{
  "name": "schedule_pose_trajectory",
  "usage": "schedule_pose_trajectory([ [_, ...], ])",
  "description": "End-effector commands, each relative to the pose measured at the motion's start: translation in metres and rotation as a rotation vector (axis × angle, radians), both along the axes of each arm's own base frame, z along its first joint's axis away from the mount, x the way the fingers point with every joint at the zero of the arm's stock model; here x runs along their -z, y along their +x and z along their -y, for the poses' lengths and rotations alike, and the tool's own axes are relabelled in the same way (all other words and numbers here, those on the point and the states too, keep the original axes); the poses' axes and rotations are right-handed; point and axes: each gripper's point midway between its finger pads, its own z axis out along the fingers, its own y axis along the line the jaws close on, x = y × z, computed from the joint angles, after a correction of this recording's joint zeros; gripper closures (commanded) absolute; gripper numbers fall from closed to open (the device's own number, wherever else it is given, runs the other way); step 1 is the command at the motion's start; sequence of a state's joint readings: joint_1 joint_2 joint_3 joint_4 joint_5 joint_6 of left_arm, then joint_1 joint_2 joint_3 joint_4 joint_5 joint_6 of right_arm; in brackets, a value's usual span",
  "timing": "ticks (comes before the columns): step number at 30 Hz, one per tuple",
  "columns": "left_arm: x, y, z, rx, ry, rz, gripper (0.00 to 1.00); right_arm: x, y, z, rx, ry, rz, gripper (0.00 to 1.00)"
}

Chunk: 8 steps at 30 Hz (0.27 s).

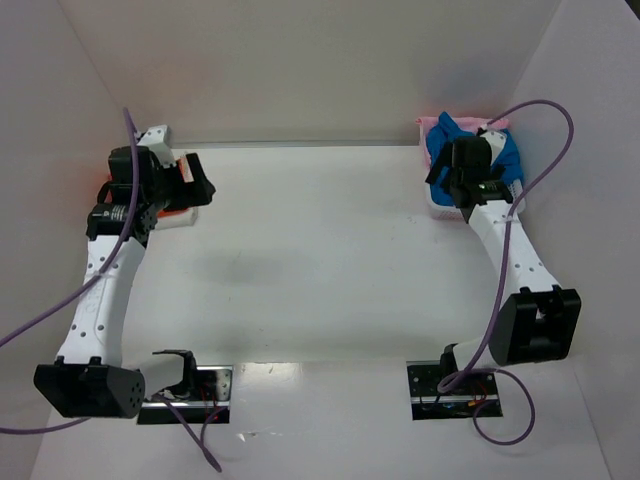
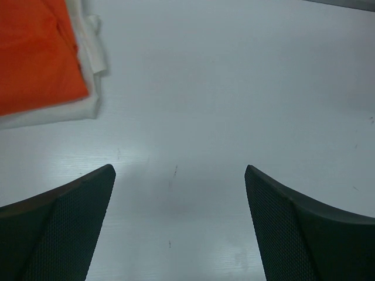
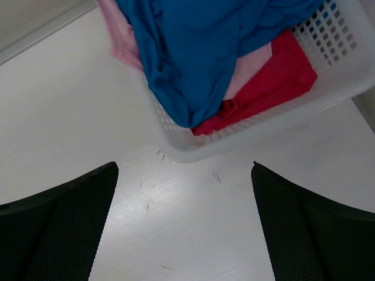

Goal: Fold and stack the t-shirts
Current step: Put the neatly folded tshirt into the corner of the board with the left arm

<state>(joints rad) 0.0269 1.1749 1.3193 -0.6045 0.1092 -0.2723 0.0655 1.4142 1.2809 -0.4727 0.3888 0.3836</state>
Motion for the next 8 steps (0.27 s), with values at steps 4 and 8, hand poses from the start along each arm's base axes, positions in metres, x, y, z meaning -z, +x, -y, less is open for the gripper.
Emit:
schedule_pose_trajectory([
  [4,0.008,0.019,0.037,0.108,-0.046,-0.001,0.01,-0.046,-0.017,-0.010,-0.068,0.047,0.140,0.00],
  [8,0.014,0.029,0.034,0.080,-0.053,-0.020,0.01,-0.041,-0.017,-0.015,-0.085,0.068,0.132,0.00],
])
